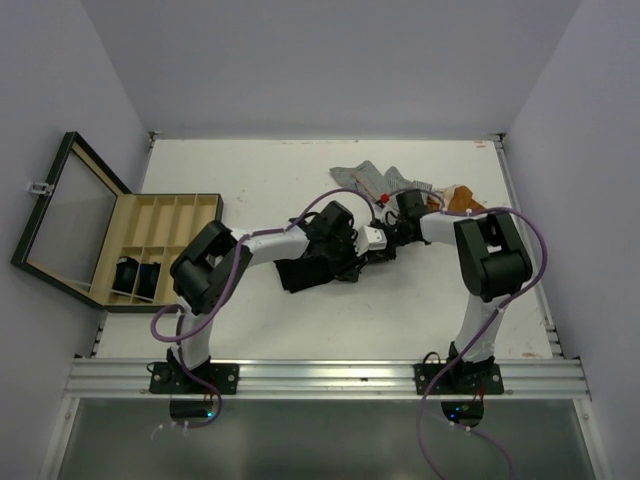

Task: Roll the underwear
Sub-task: Fold the underwear

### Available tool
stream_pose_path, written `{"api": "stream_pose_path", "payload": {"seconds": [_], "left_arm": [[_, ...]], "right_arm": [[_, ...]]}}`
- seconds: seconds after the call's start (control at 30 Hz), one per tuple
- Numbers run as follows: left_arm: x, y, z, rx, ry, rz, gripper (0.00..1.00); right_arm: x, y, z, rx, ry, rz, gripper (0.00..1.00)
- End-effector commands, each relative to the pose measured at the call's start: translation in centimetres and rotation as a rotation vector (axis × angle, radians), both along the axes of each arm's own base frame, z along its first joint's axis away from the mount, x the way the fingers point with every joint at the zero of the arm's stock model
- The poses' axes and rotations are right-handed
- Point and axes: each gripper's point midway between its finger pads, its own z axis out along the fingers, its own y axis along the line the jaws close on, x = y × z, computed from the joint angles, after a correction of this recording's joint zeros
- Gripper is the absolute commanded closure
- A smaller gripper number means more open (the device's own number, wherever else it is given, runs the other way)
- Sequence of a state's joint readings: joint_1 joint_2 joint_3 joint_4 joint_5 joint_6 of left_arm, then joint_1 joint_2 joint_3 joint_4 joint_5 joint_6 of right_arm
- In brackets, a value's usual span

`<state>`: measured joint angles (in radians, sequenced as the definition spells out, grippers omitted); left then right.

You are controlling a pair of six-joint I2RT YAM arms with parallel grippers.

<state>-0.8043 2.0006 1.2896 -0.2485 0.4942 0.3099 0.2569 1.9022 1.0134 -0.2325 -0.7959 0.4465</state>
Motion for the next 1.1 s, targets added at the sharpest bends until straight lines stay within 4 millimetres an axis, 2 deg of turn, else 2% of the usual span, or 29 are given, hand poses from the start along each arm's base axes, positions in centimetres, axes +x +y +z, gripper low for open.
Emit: {"api": "stream_pose_path", "payload": {"seconds": [0.0, 0.1, 0.13, 0.23, 0.27, 0.33, 0.37, 0.4, 0.43, 0.47, 0.5, 0.53, 0.57, 0.6, 0.67, 0.7, 0.73, 0.77, 0.83, 1.07], "left_arm": [[-0.8, 0.6, -0.8, 0.026, 0.013, -0.015, 0.51], [-0.4, 0.7, -0.5, 0.033, -0.004, 0.0, 0.5], [-0.1, 0.9, -0.3, 0.041, -0.017, 0.012, 0.5], [0.6, 1.2, 1.8, 0.032, -0.068, 0.043, 0.48], [1.2, 1.4, 3.6, 0.018, -0.116, 0.066, 0.47], [1.6, 2.2, 5.4, 0.013, -0.157, 0.091, 0.45], [2.0, 2.7, 7.7, -0.006, -0.205, 0.11, 0.44], [2.2, 3.2, 8.6, -0.008, -0.226, 0.124, 0.44], [2.1, 4.5, 8.8, 0.011, -0.228, 0.14, 0.44], [2.2, 5.5, 10.6, 0.002, -0.275, 0.155, 0.44], [2.1, 6.4, 11.0, 0.008, -0.294, 0.154, 0.44], [1.2, 8.4, 9.7, 0.051, -0.278, 0.153, 0.46], [0.4, 9.3, 10.9, 0.037, -0.324, 0.093, 0.49], [-0.7, 10.3, 10.2, 0.06, -0.315, 0.049, 0.57], [-4.5, 12.8, 8.0, 0.111, -0.273, -0.074, 0.66], [-5.6, 13.5, 7.3, 0.125, -0.269, -0.101, 0.71], [-6.1, 14.3, 7.3, 0.138, -0.294, -0.113, 0.73], [-7.2, 15.5, 5.4, 0.182, -0.286, -0.135, 0.74], [-7.2, 15.4, 5.0, 0.189, -0.336, -0.139, 0.74], [-7.4, 15.1, 2.2, 0.226, -0.311, -0.173, 0.78]], "right_arm": [[-0.5, 1.6, -0.5, -0.008, 0.016, 0.043, 0.89], [-0.8, 0.9, -2.4, -0.096, 0.014, 0.07, 0.9], [-1.6, 0.2, -3.6, -0.154, 0.056, 0.077, 0.9], [-1.8, -0.7, -4.8, -0.226, 0.07, 0.116, 0.91], [-1.6, -1.1, -5.4, -0.254, 0.067, 0.126, 0.91], [-1.9, -1.5, -5.8, -0.276, 0.084, 0.139, 0.91], [-1.7, -1.6, -6.0, -0.292, 0.081, 0.141, 0.92], [-1.8, -1.7, -6.0, -0.293, 0.082, 0.143, 0.92], [-1.7, -1.6, -5.9, -0.291, 0.08, 0.145, 0.92], [-1.8, -1.5, -5.8, -0.29, 0.082, 0.144, 0.92], [-1.9, -1.5, -5.7, -0.29, 0.08, 0.148, 0.92], [-1.8, -1.5, -5.7, -0.29, 0.079, 0.148, 0.92], [-1.9, -1.5, -5.7, -0.287, 0.08, 0.149, 0.92], [-2.0, -1.5, -5.7, -0.286, 0.088, 0.15, 0.92], [-2.0, -1.4, -5.7, -0.282, 0.091, 0.152, 0.92], [-2.0, -1.4, -5.7, -0.282, 0.093, 0.149, 0.92], [-2.1, -1.4, -5.8, -0.282, 0.094, 0.148, 0.92], [-2.0, -1.3, -5.7, -0.278, 0.092, 0.146, 0.92], [-2.0, -1.3, -5.7, -0.277, 0.092, 0.144, 0.92], [-1.9, -1.3, -5.6, -0.279, 0.089, 0.144, 0.92]]}}
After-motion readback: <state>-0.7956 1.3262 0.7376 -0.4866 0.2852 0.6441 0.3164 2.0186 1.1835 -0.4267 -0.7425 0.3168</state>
